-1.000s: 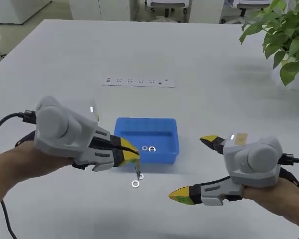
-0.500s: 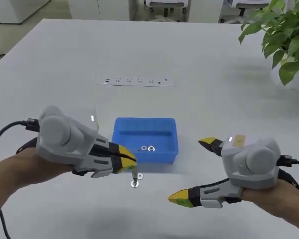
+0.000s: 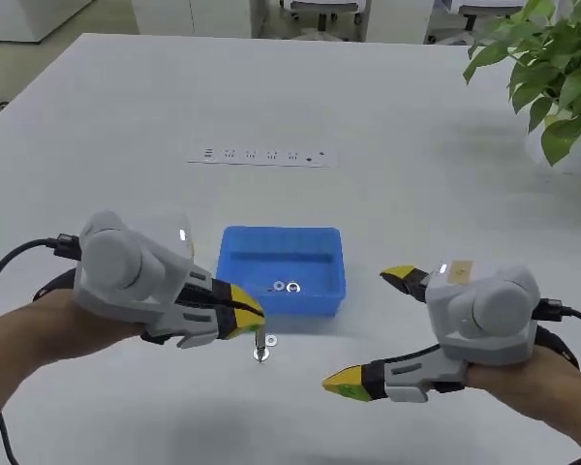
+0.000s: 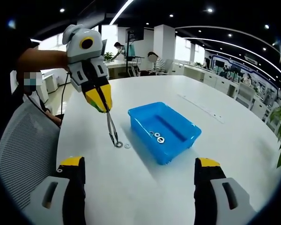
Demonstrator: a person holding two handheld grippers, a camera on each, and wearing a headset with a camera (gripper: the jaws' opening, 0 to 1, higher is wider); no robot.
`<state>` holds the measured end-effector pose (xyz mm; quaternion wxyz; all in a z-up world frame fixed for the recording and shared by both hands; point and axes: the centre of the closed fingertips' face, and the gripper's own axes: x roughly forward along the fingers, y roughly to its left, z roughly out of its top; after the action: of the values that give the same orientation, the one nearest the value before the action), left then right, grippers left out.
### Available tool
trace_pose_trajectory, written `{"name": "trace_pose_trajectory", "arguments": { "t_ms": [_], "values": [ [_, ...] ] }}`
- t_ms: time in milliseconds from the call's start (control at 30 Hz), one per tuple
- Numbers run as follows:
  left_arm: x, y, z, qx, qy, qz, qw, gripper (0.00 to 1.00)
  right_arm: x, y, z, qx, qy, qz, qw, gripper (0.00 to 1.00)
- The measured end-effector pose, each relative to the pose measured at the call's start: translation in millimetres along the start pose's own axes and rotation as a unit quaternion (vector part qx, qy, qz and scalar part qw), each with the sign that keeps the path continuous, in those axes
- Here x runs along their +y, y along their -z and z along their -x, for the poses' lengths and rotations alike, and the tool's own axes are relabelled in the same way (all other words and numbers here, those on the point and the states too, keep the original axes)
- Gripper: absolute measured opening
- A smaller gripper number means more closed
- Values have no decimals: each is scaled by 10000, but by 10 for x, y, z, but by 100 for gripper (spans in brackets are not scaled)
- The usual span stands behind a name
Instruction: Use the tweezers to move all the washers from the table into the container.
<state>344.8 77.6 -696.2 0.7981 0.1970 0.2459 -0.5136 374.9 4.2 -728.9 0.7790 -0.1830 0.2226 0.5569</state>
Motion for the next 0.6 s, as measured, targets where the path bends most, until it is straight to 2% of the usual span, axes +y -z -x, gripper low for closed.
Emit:
{"name": "trace_pose_trajectory", "arguments": {
  "t_ms": [333,600],
  "values": [
    [-2,5,-3,38,27,-71,10000,5,15,-3,5,0,-57,46,10000,94],
    [-8,11,-3,64,60,-109,9999,5,103,-42,-21,-64,-282,202,9994,80]
  ]
}}
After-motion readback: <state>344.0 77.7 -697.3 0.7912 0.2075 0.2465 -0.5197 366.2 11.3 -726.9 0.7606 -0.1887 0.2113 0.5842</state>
